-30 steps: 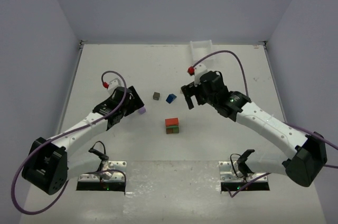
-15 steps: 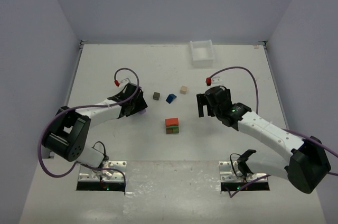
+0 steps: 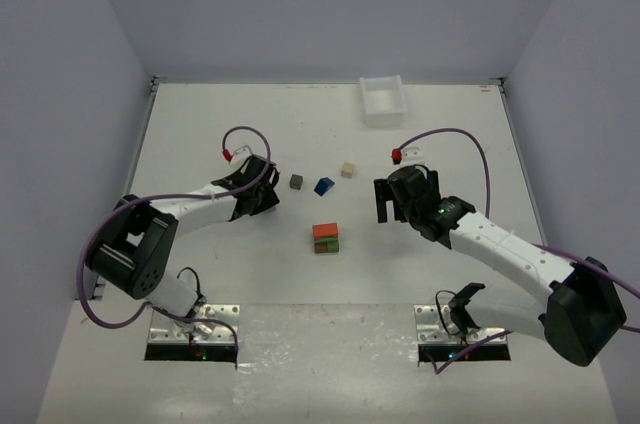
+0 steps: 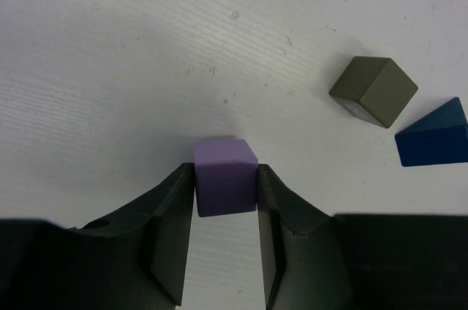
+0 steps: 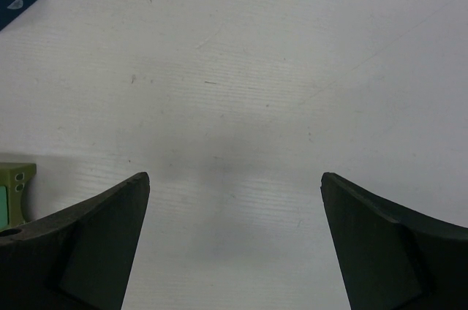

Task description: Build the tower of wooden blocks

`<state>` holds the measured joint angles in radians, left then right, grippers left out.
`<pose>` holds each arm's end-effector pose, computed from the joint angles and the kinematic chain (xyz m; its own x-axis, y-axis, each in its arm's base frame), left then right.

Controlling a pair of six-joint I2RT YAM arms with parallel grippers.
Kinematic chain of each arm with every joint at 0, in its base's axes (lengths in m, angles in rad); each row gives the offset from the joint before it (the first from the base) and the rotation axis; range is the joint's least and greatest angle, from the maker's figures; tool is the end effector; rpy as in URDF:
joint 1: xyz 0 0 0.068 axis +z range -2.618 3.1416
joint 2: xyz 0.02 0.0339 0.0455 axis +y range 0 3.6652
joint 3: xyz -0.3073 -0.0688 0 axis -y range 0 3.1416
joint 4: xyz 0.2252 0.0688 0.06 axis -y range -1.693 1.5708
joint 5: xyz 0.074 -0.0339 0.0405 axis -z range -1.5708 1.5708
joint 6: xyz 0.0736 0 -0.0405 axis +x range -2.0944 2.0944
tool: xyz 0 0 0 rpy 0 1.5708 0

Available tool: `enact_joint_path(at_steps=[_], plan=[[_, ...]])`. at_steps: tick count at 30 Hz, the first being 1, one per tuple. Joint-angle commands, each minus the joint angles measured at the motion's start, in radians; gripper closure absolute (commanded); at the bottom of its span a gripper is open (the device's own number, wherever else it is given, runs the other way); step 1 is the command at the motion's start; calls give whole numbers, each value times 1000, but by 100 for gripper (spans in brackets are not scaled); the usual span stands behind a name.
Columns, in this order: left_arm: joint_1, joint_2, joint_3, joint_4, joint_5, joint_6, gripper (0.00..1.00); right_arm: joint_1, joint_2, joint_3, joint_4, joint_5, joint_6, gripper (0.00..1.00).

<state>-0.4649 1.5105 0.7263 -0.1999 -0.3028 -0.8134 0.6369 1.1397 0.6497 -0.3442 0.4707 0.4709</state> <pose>0.2629 -0.1073 0.1835 -0.7151 -0.4172 -0.5608 -0.3483 0.9083 -0.2317 0.1905 0.0994 0.2362 -0.6601 0.0147 -0.7511 0.0161 0.9999 0.0054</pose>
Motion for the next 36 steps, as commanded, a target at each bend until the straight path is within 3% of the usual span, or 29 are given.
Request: enact_joint_path(at_steps=[1,6,8,11,17,24,28,30,33,36], plan=[[-44,-60,44,-27,-16,5,98,-5,0,-4,25,42,15,1],[-157,-162,68,-47,-23,65,100,-5,3,-12,27,49,15,1],[-216,-207,97,-40,1,184,100,-5,2,-13,27,49,4,1],[-225,-254,118,13,173,414,100,-5,0,-22,46,25,-16,1],[-225,-271,205,57,526,712,100,-6,-6,-33,64,7,-54,1],[-225,-250,486,-49,776,1090,100,-21,-43,-47,64,62,-27,1],[-226,-252,568,55,931,1249,100,-30,-18,-27,51,114,-10,1],[-225,-234,645,5,1032,1321,100,-36,-3,-15,23,135,12,1],[-225,-225,671,-19,1144,1322,100,-45,2,-16,-4,154,40,1],[-224,-198,640,37,1120,1215,100,-48,33,3,-61,194,75,1]])
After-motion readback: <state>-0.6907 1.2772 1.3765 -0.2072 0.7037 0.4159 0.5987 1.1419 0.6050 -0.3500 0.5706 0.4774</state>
